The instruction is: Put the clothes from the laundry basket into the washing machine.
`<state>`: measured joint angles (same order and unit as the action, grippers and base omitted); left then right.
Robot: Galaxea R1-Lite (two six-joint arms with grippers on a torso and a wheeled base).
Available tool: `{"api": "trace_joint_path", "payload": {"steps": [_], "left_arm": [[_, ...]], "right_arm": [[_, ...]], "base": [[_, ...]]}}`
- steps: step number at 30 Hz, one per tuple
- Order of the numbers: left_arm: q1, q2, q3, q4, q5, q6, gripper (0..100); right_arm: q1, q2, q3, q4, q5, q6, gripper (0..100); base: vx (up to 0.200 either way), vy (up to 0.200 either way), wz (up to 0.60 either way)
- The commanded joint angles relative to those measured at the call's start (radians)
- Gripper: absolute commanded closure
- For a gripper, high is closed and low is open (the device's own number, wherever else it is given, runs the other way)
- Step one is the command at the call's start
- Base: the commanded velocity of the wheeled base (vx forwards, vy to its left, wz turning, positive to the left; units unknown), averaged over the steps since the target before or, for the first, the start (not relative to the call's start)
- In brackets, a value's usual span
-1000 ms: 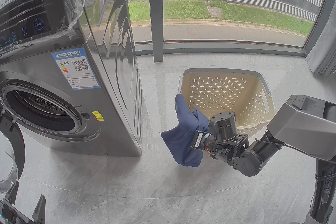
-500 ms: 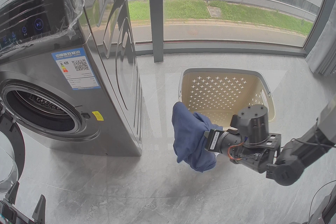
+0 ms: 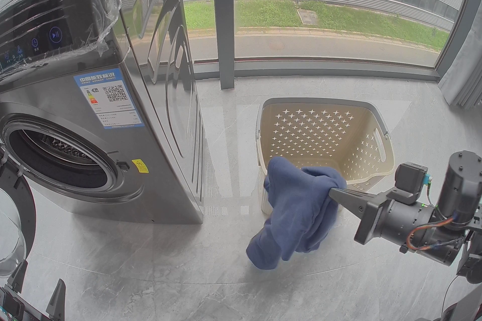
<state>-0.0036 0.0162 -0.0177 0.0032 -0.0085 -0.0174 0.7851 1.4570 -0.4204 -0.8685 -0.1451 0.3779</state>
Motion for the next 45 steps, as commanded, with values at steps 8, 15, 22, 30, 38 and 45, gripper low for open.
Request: {"api": "trace_joint_path", "payload": {"steps": [8,15,22,30,38,45], "left_arm": [[-0.001,-0.015,0.015,0.001,-0.001,0.001,0],[-0.001,-0.015,0.015,0.0,-0.001,0.001,0],[-0.001,-0.015,0.015,0.0,-0.001,0.001,0],[-0.001,-0.015,0.015,0.0,-0.001,0.001,0],[-0.001,-0.015,0.015,0.0,-0.001,0.002,0],[-0.001,-0.015,0.015,0.0,-0.001,0.002,0]], "right_arm": [[0.052,-0.135,0.08,-0.102,0.055,-0.036,100],[0.052,-0.135,0.095,-0.102,0.058,-0.057,100],[0.056,-0.133,0.097,-0.102,0.065,-0.054,100],[0.077,-0.13,0.097,-0.132,0.073,-0.057,100],[0.085,-0.124,0.097,-0.15,0.093,-0.066,100],[0.086,-0.119,0.092,-0.181,0.093,-0.07,100]], "base": [[0.0,0.0,0.0],[-0.143,0.0,0.0],[-0.2,0.0,0.0],[-0.15,0.0,0.0],[0.0,0.0,0.0],[0.0,0.171,0.0]]}}
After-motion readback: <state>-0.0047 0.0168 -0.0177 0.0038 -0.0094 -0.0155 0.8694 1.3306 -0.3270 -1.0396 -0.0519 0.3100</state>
